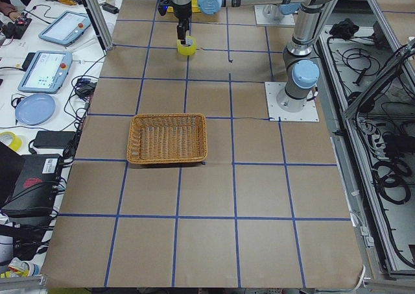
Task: Transfer tape with both arms
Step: 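Reach the left gripper over to the tape roll on the table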
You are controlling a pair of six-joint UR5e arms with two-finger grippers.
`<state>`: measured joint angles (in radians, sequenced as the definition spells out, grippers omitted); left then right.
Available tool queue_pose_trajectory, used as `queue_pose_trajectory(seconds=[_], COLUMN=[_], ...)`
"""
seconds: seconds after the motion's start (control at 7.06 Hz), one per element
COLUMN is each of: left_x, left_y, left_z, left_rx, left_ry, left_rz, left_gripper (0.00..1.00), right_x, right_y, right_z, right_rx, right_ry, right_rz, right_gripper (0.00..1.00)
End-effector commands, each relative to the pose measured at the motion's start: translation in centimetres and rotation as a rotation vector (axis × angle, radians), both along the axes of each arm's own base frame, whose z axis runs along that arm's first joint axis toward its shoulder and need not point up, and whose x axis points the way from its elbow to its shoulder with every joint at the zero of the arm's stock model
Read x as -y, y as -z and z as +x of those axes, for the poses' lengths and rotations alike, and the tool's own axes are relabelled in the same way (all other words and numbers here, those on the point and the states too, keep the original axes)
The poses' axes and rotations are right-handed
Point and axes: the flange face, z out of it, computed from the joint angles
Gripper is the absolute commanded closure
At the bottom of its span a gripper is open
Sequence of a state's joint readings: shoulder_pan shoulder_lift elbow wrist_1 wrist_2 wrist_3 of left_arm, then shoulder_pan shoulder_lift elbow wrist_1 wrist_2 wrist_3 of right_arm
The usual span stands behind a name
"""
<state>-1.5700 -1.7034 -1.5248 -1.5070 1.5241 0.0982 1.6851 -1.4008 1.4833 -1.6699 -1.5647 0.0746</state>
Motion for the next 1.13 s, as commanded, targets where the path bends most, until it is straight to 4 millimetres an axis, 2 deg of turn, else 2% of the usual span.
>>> queue_pose_trajectory(seconds=[0.0,0.28,0.42,0.57,0.71,0.99], left_x=[-0.8,-1.5,-0.8,0.0,0.9,2.6], left_y=[2.3,9.1,12.0,13.6,15.4,20.7], left_z=[-5.2,-11.5,-12.7,-13.8,-14.1,-14.4], left_rx=[-0.019,-0.124,-0.147,-0.155,-0.161,-0.144], left_ry=[-0.041,-0.053,-0.070,-0.064,-0.063,-0.065], left_rz=[0.020,-0.075,-0.123,-0.151,-0.173,-0.157], left_gripper=[0.00,0.00,0.00,0.00,0.00,0.00], right_x=[-2.6,-2.8,-2.8,-2.8,-2.9,-3.1], right_y=[-3.8,-4.3,-4.5,-4.6,-4.4,-4.5], right_z=[-4.8,-5.3,-5.2,-5.3,-5.4,-5.1], right_rx=[-0.047,-0.051,-0.048,-0.052,-0.065,-0.069], right_ry=[0.052,0.062,0.059,0.061,0.061,0.055], right_rz=[0.009,0.000,-0.006,-0.008,-0.003,-0.006], right_gripper=[0.00,0.00,0.00,0.00,0.00,0.00])
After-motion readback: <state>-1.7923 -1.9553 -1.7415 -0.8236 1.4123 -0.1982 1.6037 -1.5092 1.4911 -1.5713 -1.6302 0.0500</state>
